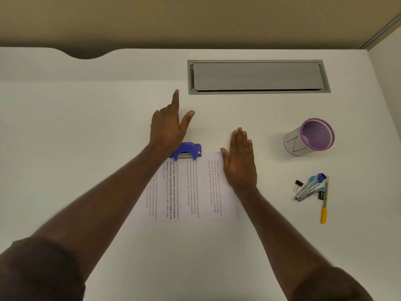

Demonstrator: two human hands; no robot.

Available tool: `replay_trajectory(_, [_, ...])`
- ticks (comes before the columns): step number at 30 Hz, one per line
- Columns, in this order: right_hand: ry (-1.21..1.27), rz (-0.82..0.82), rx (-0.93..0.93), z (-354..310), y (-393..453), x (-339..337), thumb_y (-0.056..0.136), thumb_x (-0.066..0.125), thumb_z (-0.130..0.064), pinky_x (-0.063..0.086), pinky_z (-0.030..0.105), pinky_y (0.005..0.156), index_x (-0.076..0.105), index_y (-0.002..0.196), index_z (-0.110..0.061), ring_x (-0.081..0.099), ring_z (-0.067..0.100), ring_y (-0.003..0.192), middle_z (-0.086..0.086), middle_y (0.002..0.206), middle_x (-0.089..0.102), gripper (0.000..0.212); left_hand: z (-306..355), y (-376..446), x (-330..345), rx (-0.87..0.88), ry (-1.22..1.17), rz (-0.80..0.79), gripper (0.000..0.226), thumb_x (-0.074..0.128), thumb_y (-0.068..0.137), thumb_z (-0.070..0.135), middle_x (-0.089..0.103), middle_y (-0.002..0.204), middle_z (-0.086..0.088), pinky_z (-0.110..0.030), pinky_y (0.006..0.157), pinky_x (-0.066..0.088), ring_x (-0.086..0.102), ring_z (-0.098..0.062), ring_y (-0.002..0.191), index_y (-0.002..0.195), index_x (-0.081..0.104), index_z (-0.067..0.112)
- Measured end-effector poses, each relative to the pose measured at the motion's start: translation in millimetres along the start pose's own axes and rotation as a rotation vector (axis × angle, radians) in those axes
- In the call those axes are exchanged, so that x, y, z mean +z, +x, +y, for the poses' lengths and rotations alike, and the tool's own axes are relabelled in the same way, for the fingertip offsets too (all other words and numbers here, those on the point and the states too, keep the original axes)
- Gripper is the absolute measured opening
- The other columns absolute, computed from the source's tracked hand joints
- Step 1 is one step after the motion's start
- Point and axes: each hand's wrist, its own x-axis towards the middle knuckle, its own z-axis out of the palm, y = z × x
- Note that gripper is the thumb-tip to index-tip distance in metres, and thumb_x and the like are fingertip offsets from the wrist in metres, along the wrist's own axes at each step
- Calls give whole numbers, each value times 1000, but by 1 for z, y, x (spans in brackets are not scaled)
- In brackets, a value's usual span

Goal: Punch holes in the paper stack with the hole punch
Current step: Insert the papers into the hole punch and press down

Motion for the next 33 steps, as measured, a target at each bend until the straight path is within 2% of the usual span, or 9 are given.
replay_trajectory(5, [21,14,-30,-1,-1,-5,103,14,-56,10,41,127,8,159,-7,5,22,156,10,168,7,75,-22,-43,-31,-42,-98,24,71,41,102,53,55,149,-5,-42,109,43,57,-27,130,161,18,19])
replay_trajectory(9, [77,-6,-30,-2,-2,-11,100,12,-61,9,41,127,9,159,-6,7,22,156,10,168,10,80,-46,-89,-48,-99,-77,-14,72,48,102,47,52,152,-6,-44,110,42,54,-28,133,161,18,20])
replay_trajectory(16, [123,-114,-51,-9,-7,-32,103,27,-49,3,41,127,4,159,-7,1,21,156,8,168,3,73,-74,-158,-61,-68,-86,-138,81,52,97,53,40,160,-5,-47,119,34,42,-28,143,162,13,22])
replay_trajectory(18, [87,-100,-65,-11,-14,-42,105,30,-47,4,39,127,5,159,-8,3,20,156,8,168,5,71,-79,-167,-62,-63,-94,-164,82,53,97,52,40,160,-5,-48,120,33,41,-28,144,161,14,22])
replay_trajectory(26, [132,150,34,-40,-90,-47,105,44,-38,26,40,123,24,157,-10,29,24,149,8,162,31,62,-88,-161,-63,62,-82,-172,73,59,97,44,38,161,-6,-42,121,28,37,-26,147,158,28,17])
replay_trajectory(29, [78,136,-14,-44,-121,-38,103,49,-32,28,41,122,29,155,-7,32,26,148,12,160,35,61,-84,-146,-64,55,15,-255,76,58,97,46,34,163,-8,-44,122,28,34,-28,148,159,25,15])
replay_trajectory(33, [-51,50,-24,-51,-136,-25,102,51,-39,27,41,123,29,155,-9,30,24,149,8,161,33,65,-81,-116,-64,70,164,-390,77,54,98,49,36,161,-9,-45,119,30,34,-30,147,159,23,12])
